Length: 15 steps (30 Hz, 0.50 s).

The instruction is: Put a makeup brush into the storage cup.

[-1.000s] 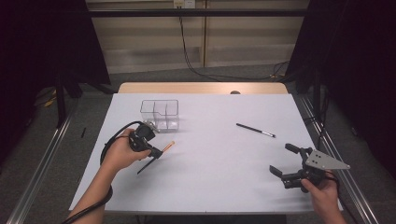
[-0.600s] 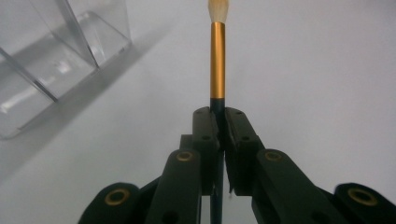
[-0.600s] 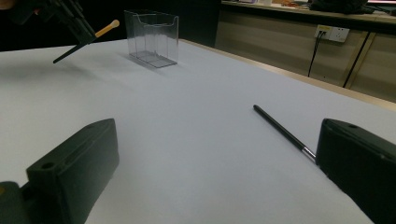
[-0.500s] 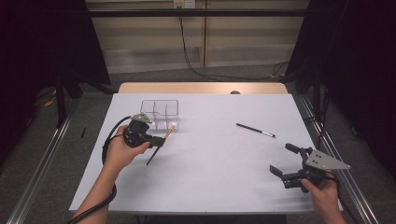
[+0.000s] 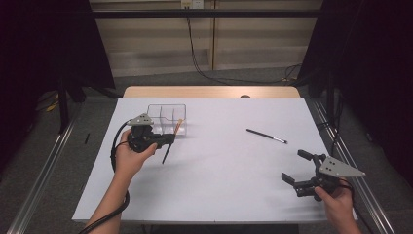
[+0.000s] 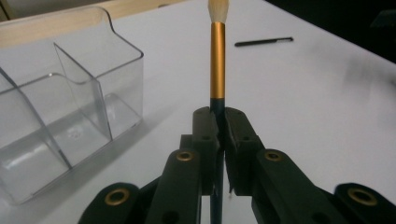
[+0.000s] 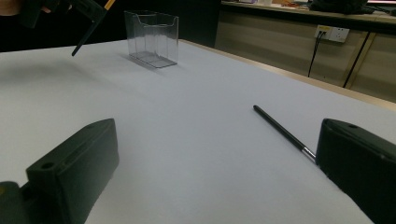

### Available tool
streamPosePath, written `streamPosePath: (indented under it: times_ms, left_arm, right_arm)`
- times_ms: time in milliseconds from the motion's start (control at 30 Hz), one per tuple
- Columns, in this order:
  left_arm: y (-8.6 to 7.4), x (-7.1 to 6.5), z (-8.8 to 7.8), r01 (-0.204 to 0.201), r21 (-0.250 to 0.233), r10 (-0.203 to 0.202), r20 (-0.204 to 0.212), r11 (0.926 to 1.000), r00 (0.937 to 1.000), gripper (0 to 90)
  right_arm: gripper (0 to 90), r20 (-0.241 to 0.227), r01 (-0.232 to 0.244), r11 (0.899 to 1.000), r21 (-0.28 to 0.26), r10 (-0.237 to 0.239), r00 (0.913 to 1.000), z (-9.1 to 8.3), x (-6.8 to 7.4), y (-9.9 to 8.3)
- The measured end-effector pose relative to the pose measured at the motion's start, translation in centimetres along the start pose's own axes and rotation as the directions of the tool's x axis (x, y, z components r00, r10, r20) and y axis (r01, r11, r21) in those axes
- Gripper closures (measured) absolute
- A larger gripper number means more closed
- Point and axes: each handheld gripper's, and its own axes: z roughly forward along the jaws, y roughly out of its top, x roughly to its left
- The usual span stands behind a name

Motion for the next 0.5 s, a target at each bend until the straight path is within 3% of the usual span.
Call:
streamPosePath:
  times_ms: [267, 500]
  left_arm:
    - [0.22, -0.48, -0.20, -0.007, -0.103, 0.006, -0.010, 0.9946, 0.9999, 83.9]
    - [0.35, -0.84, -0.64, -0.003, -0.211, -0.006, -0.041, 0.9776, 0.9991, 84.0]
  right_arm:
    - [0.0, -0.002, -0.001, 1.000, -0.003, 0.001, 1.0000, -0.01, 0.00, 0.01]
    - [0.0, -0.003, 0.000, 1.000, -0.003, 0.000, 1.0000, 0.00, -0.01, 0.00]
